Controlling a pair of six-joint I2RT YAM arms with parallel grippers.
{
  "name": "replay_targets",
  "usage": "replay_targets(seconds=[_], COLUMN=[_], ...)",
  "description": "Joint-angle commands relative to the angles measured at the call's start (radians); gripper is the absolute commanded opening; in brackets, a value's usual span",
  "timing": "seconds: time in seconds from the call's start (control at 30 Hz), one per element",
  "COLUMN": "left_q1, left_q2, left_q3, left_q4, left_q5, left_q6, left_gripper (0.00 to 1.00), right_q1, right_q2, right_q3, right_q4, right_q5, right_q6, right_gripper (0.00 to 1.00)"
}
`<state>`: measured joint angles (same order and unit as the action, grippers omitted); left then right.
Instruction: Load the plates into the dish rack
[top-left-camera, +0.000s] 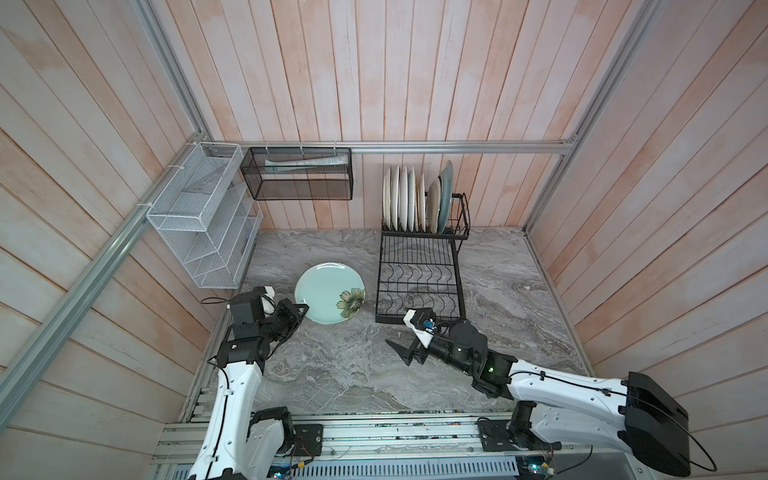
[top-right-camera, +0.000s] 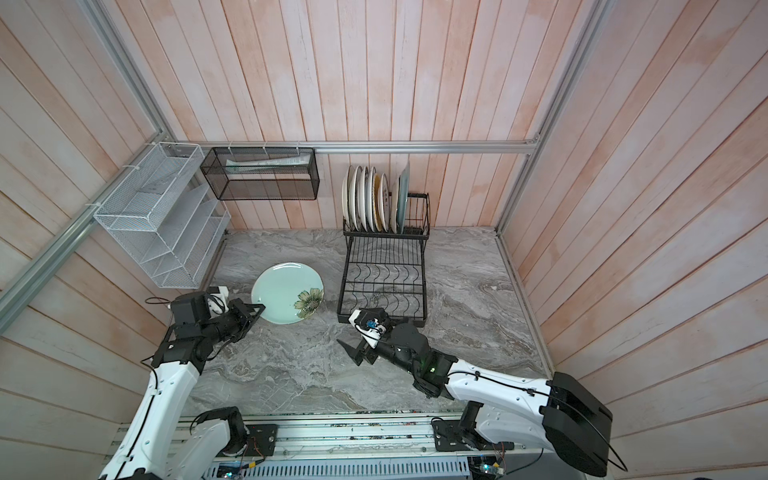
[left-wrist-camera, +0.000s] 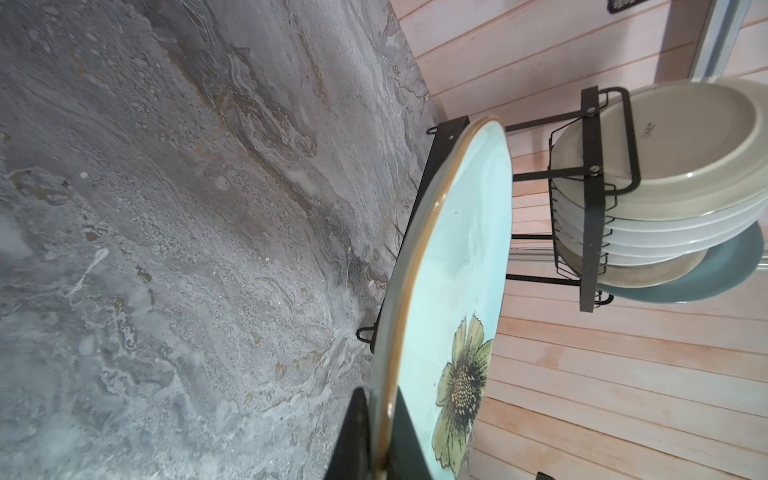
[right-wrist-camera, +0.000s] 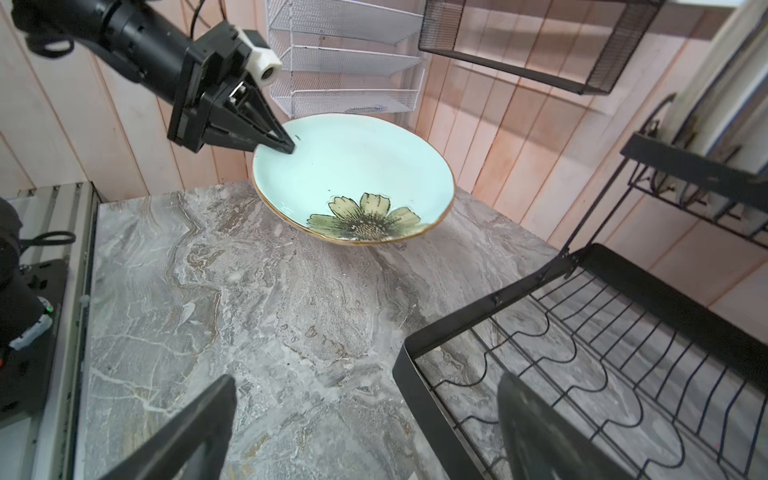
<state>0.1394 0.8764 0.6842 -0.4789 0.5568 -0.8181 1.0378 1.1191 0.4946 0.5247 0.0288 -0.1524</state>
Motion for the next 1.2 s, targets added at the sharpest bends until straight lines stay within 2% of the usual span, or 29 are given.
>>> replay_targets(seconds=[0.0, 0.3, 0.47, 0.53, 0.7, 0.93, 1.17], left_q1=[-0.061, -0.298, -0.395, -0.424, -0.468, -0.481, -0.484], left_q2=[0.002, 0.070, 0.118, 0.130, 0.151, 0.155, 0.149], left_q3=[0.094, 0.202, 0.265, 0.283, 0.318, 0.329, 0.330], left_q4=[-0.032, -0.104, -0.149, -0.157, -0.173, -0.174, -0.177], left_q5=[-0.095, -0.334, -0.406, -0.427, -0.454, -0.451, -0.437], left_q6=[0.003, -0.099, -0.158, -0.173, -0.189, -0.191, -0.199], left_gripper=[0.00, 0.00, 0.00, 0.00, 0.00, 0.00, 0.00], right_q1=[0.033, 0.143, 0.177, 0.186, 0.202, 0.198, 0.183], right_q2=[0.025, 0.154, 0.265, 0.306, 0.395, 0.475, 0.538], right_q3=[0.035, 0.113, 0.210, 0.241, 0.296, 0.362, 0.432], right_q4=[0.033, 0.019, -0.040, -0.054, -0.061, -0.090, -0.113], right_q5=[0.032, 0.122, 0.196, 0.222, 0.280, 0.329, 0.384], right_q6=[-0.199, -0.512, -0.591, -0.608, -0.643, -0.633, -0.610], right_gripper=[0.98, 0.96, 0.86, 0.85, 0.81, 0.72, 0.59])
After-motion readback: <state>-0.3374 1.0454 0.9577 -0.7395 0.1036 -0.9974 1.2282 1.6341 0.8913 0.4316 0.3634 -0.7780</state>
